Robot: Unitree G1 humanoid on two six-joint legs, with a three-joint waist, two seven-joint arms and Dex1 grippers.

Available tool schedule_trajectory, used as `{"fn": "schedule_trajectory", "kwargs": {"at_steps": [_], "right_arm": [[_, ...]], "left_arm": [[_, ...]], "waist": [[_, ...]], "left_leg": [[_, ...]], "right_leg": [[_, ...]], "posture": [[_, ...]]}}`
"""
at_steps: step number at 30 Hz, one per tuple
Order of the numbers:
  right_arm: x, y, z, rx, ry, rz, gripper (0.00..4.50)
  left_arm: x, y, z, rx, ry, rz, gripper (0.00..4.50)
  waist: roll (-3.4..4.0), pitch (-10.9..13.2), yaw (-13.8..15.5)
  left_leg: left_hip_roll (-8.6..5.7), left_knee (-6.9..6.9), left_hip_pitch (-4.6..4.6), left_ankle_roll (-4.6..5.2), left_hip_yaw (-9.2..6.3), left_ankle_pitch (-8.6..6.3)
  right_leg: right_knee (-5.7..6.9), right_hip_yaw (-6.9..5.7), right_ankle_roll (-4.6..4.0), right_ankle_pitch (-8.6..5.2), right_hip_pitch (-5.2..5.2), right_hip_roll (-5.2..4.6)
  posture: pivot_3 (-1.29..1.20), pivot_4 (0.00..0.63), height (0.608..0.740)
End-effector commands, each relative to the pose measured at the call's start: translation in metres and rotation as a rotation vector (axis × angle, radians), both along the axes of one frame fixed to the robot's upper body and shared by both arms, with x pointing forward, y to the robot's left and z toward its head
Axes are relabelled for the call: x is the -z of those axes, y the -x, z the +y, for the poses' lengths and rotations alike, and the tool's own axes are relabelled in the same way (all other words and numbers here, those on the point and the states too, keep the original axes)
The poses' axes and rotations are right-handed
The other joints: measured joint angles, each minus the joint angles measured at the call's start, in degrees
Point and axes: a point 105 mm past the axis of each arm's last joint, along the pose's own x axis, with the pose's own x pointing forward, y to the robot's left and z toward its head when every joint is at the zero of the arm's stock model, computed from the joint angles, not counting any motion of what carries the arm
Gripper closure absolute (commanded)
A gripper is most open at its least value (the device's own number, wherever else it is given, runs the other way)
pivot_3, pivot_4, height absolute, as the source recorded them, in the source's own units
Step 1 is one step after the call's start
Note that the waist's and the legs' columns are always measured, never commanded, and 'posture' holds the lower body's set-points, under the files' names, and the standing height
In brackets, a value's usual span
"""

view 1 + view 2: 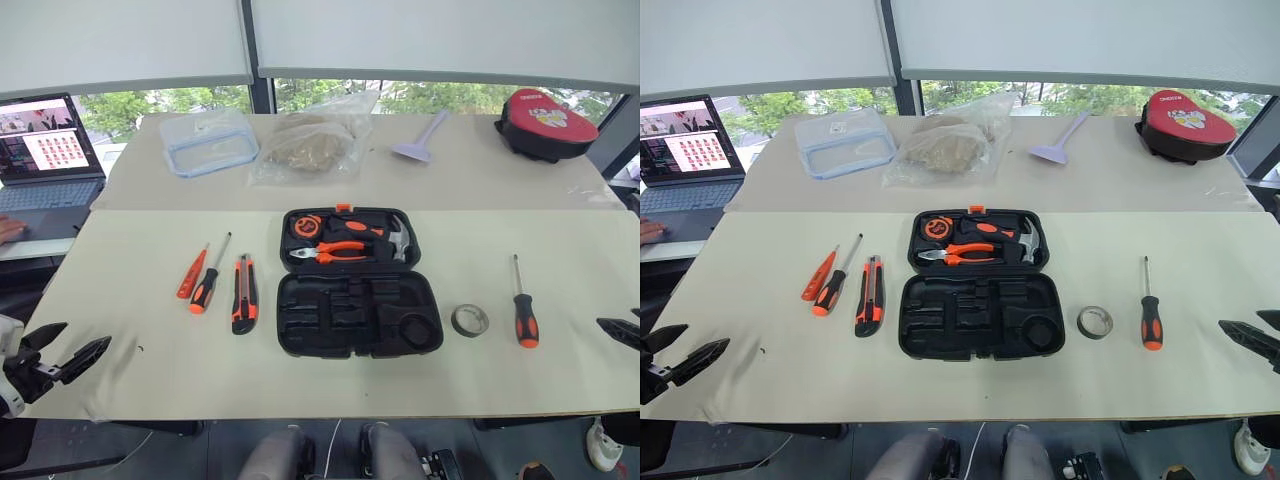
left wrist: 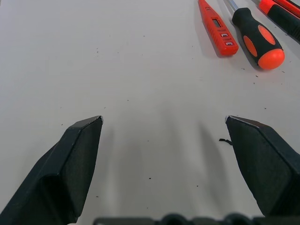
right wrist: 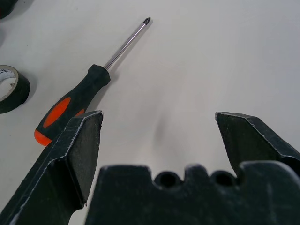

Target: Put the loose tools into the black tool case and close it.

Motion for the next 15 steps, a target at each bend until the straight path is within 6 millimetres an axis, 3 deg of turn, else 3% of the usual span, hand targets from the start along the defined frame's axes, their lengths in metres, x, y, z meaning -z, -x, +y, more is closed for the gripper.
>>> {"fn": "schedule_trajectory", "kwargs": {"at_steps": [1,5,8,15], "right_arm": [[-0.006,0.001,-0.004,-0.007,0.023,-0.042,0.06],[-0.008,0.002,-0.006,-0.014,0.056,-0.070,0.06],[-0.024,-0.009,0.006,-0.072,0.084,-0.131,0.06],[-0.058,-0.032,0.079,-0.349,0.121,-0.229,0.06]], "left_arm": [[-0.002,-0.001,0.004,0.002,-0.037,-0.005,0.00],[0.000,-0.010,0.003,-0.011,-0.028,-0.002,0.00],[-0.012,-0.025,-0.015,0.006,-0.014,-0.030,0.00],[-0.033,-0.057,-0.088,0.120,0.019,-0.006,0.00]], "waist": [[0.00,0.0,0.0],[0.02,0.0,0.1],[0.02,0.0,0.0],[0.04,0.0,-0.1]], "left_leg": [[0.00,0.00,0.00,0.00,0.00,0.00],[-0.01,0.00,0.01,0.00,0.00,0.00],[-0.01,0.03,0.00,0.00,0.00,0.00],[0.00,0.05,-0.02,-0.07,0.01,0.04]], "right_leg": [[0.00,0.00,0.00,0.00,0.00,0.00],[0.00,-0.01,0.00,0.00,0.00,0.00],[0.01,0.00,0.01,0.01,0.01,0.00],[0.13,0.03,0.02,0.03,0.05,0.05]], "posture": [[0.00,0.150,0.722],[0.00,0.150,0.722],[0.00,0.150,0.722],[0.00,0.150,0.722]]}}
